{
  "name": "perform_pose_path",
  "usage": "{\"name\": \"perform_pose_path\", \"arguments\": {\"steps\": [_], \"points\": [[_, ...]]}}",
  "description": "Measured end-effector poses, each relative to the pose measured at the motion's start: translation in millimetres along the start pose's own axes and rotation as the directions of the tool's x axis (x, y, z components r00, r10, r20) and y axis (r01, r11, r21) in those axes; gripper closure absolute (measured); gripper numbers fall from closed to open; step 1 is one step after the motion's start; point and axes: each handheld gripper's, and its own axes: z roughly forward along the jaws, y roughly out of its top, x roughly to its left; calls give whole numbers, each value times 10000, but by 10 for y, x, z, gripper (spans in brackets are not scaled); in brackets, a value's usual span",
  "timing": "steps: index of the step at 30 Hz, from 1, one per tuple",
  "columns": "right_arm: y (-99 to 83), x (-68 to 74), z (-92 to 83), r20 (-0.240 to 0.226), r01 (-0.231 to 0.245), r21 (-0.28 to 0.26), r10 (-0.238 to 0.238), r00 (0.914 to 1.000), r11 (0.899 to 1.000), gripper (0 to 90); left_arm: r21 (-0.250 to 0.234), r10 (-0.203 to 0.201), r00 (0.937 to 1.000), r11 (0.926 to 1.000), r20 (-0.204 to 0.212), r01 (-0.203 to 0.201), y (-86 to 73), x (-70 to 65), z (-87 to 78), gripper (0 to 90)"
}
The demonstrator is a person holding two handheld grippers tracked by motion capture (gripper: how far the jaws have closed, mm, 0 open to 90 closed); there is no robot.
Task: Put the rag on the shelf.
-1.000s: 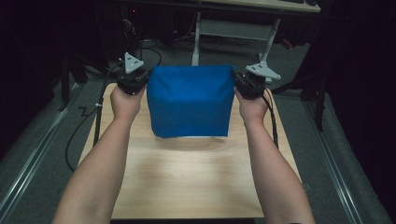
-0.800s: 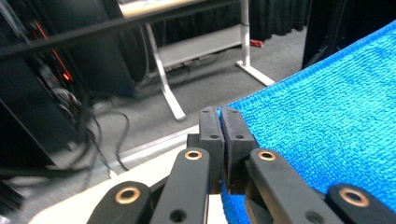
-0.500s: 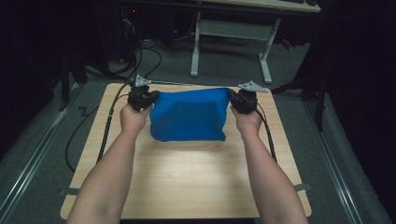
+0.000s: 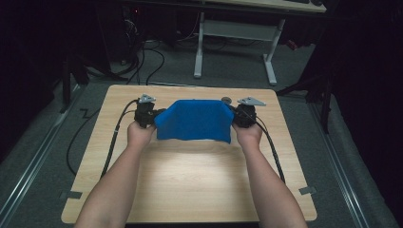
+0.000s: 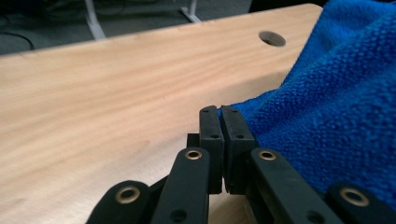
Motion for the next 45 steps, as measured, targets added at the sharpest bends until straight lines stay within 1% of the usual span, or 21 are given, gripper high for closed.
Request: {"name": "perform_pose_path", "arguments": {"steps": [1, 3, 5, 9, 11, 17, 21, 22, 24, 26, 28, 29, 31, 33, 34, 36, 38, 41, 43, 45], "points": [[-17, 8, 2, -17, -46, 57, 46, 10000, 10000, 888, 66, -41, 10000, 10000, 61, 41, -13, -1, 15, 888], [-56, 15, -3, -25, -47, -5, 47, 10000, 10000, 888, 246, -24, 9998, 9997, 206, 19, -41, -11, 52, 887], [-105, 9, -12, -61, -208, 87, 208, 9998, 9997, 888, 318, -15, 9996, 9995, 293, 6, -64, -34, 93, 886], [-170, 9, -29, -82, -175, 193, 176, 9998, 9997, 888, 365, -78, 9989, 9993, 459, 61, -97, -65, 162, 886], [-195, 10, -44, -103, -140, 90, 141, 9998, 9999, 887, 383, -153, 9985, 9992, 527, 133, -116, -78, 196, 885], [-261, -3, -62, -65, -217, 230, 219, 9997, 9995, 887, 683, -270, 9978, 9974, 602, 229, -169, -91, 272, 884], [-265, -1, -68, -69, -170, 275, 172, 9998, 9995, 886, 901, -223, 9980, 9958, 598, 169, -198, -107, 303, 883], [-267, 1, -70, -48, -156, 274, 158, 9999, 9995, 886, 919, -213, 9981, 9956, 582, 159, -204, -109, 305, 882], [-271, -2, -71, -47, -161, 275, 162, 9999, 9995, 884, 781, -369, 9976, 9964, 579, 323, -222, -102, 298, 879], [-269, -5, -77, -51, -203, 260, 204, 9998, 9995, 859, 669, -541, 9972, 9965, 521, 506, -229, -91, 282, 858], [-262, -10, -90, -75, -286, 230, 287, 9996, 9993, 800, 547, -688, 9972, 9962, 281, 672, -226, -73, 242, 783], [-258, -12, -95, -70, -302, 247, 304, 9995, 9992, 766, 502, -744, 9969, 9961, 239, 731, -224, -62, 220, 771], [-245, -19, -115, 74, -256, 200, 254, 9996, 9995, 707, 466, -705, 9975, 9965, 107, 699, -212, -41, 168, 743], [-228, -35, -135, 127, -280, 133, 278, 9995, 9995, 676, 359, -719, 9974, 9967, -83, 722, -202, -27, 120, 687], [-221, -37, -148, 167, -372, 129, 370, 9992, 9992, 672, 243, -782, 9967, 9966, -227, 787, -195, -12, 82, 668], [-199, -55, -178, 136, -424, 22, 423, 9990, 9991, 673, 88, -884, 9957, 9960, -291, 886, -189, 6, 32, 642], [-172, -62, -214, 189, -342, -64, 343, 9992, 9994, 670, 60, -698, 9962, 9975, -519, 702, -180, 8, -20, 625], [-143, -66, -252, 220, -325, -127, 328, 9992, 9994, 660, 22, -507, 9964, 9987, -677, 510, -164, 0, -71, 609], [-127, -75, -275, 285, -255, -179, 260, 9993, 9995, 649, -6, -462, 9962, 9989, -735, 463, -155, 1, -99, 601], [-116, -82, -294, 326, -342, -185, 348, 9989, 9992, 639, -70, -442, 9957, 9990, -813, 438, -146, 2, -134, 592]]}}
